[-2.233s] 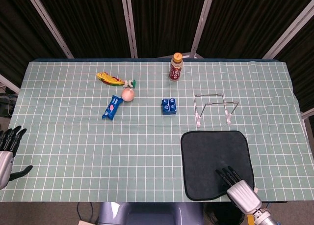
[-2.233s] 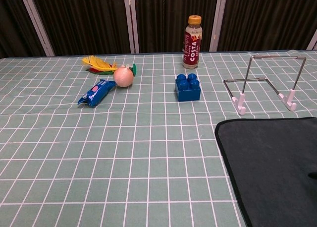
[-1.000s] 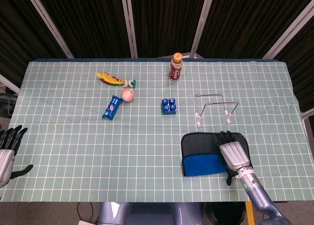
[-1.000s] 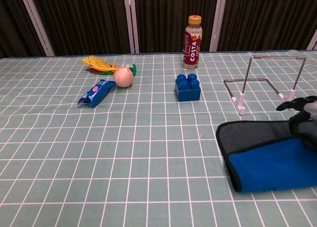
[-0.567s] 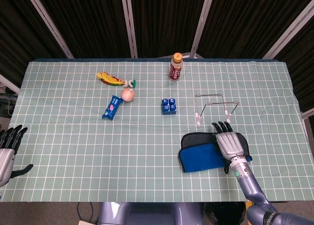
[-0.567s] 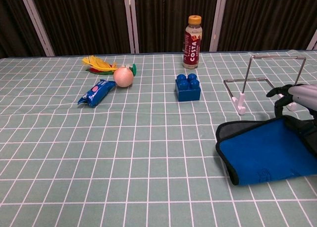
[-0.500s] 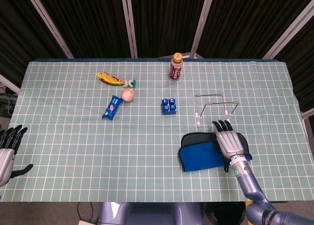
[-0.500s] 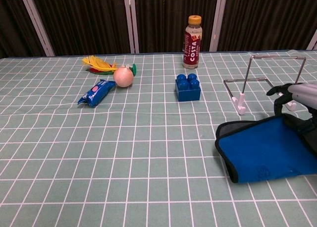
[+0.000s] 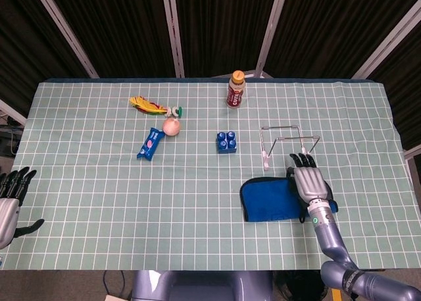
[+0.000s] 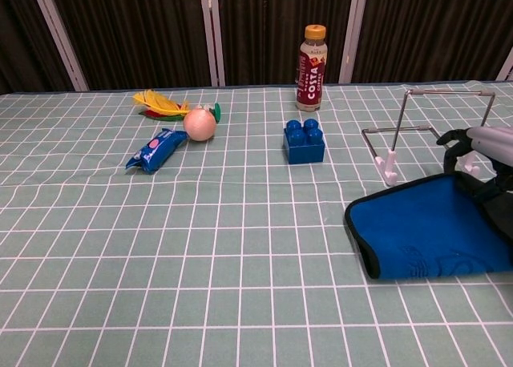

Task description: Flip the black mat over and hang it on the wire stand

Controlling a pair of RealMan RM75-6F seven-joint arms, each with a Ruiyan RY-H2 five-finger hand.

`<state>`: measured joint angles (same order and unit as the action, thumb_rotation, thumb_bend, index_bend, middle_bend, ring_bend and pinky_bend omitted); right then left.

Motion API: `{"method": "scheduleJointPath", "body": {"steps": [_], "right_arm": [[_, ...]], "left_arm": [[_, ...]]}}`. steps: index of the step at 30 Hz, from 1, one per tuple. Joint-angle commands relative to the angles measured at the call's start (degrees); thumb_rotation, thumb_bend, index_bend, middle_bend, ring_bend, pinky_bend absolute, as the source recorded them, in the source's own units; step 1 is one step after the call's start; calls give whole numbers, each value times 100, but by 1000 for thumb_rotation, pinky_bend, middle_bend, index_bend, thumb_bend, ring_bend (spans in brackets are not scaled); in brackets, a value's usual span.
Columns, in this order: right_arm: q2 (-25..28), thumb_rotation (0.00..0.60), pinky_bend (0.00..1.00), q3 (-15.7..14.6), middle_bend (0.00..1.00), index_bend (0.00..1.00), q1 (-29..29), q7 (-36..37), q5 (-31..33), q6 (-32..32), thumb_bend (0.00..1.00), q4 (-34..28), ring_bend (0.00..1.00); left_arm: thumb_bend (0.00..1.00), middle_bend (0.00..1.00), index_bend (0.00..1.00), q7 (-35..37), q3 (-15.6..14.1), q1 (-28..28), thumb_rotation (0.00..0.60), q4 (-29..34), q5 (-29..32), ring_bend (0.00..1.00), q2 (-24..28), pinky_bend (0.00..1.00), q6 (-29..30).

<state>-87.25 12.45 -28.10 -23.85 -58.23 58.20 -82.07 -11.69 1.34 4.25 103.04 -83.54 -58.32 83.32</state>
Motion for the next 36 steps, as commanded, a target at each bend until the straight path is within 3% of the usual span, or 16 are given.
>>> {"method": "scheduleJointPath", "body": {"steps": [1,27,29,31,33,36], "right_arm": [[-42,600,0,11,73,672,-36,13,98,-5,472,93,0],[-200,600,0,-242,74,673,-150,-130,365,-66,468,467,0],[-196,600,0,-253,72,599,-164,-224,473,-96,448,463,0],[-163,600,0,-262,48,387,-177,-300,572,-126,389,410,0],[-126,600,0,-267,15,264,-169,-335,571,-54,350,334,0],[-28,600,0,-291,0,211,-130,-345,504,76,341,142,0]], "left_arm": [[0,0,0,-6,1,2,600,1,7,0,-3,0,-1],[0,0,0,-24,-8,19,600,-5,32,0,-10,0,-16],[0,0,0,-27,-11,20,600,-2,32,0,-11,0,-17],[0,0,0,-24,-12,19,600,2,31,0,-9,0,-15],[0,0,0,-18,-12,21,600,1,35,0,-6,0,-20],[0,0,0,0,-16,24,600,3,31,0,1,0,-27]]}}
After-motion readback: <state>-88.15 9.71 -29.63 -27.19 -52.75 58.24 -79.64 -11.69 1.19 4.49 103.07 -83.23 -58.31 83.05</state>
